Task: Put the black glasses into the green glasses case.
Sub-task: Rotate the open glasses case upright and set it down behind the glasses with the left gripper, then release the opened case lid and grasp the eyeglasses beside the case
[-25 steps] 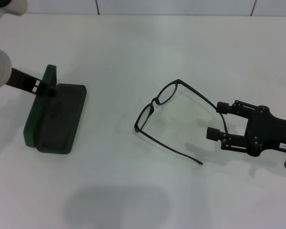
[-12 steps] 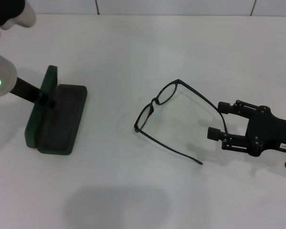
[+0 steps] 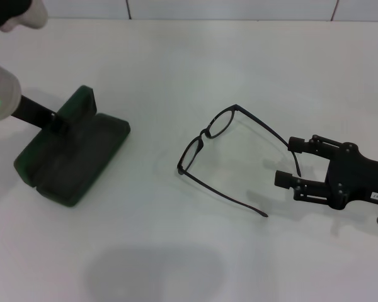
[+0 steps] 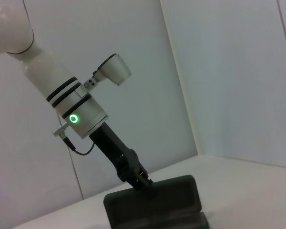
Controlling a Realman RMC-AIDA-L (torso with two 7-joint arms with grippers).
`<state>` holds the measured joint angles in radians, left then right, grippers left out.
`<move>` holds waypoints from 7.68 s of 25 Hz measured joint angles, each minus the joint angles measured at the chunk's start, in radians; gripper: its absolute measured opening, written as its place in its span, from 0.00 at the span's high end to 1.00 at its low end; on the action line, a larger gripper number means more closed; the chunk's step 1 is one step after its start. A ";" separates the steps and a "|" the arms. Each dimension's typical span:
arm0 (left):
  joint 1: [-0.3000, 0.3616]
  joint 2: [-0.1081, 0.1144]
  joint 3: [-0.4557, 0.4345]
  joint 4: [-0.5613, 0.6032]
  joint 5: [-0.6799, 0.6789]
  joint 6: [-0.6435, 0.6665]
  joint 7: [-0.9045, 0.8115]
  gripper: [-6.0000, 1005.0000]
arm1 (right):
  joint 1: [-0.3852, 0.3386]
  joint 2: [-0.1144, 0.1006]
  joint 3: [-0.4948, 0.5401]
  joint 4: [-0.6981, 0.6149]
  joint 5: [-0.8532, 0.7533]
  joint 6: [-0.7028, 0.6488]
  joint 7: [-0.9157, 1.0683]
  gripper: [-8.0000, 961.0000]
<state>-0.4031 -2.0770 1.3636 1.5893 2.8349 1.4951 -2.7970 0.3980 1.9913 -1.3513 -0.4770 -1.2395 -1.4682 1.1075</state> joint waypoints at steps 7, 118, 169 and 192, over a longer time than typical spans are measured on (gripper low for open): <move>0.003 -0.010 0.007 0.148 0.000 -0.026 0.047 0.79 | -0.004 0.005 -0.004 0.000 0.000 -0.057 0.000 0.17; 0.329 -0.014 -0.077 -0.655 -1.715 -0.082 1.469 0.95 | 0.542 -0.034 0.090 -0.521 -0.964 -0.173 0.737 0.40; 0.232 -0.014 -0.184 -1.296 -1.695 0.148 1.929 0.95 | 0.915 0.037 -0.658 -0.091 -0.708 0.420 0.684 0.65; 0.230 -0.014 -0.184 -1.307 -1.695 0.146 1.930 0.95 | 0.894 0.037 -0.723 -0.121 -0.679 0.464 0.686 0.79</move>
<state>-0.1733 -2.0913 1.1797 0.2821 1.1397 1.6412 -0.8666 1.2923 2.0279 -2.0743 -0.5984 -1.9186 -1.0039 1.7931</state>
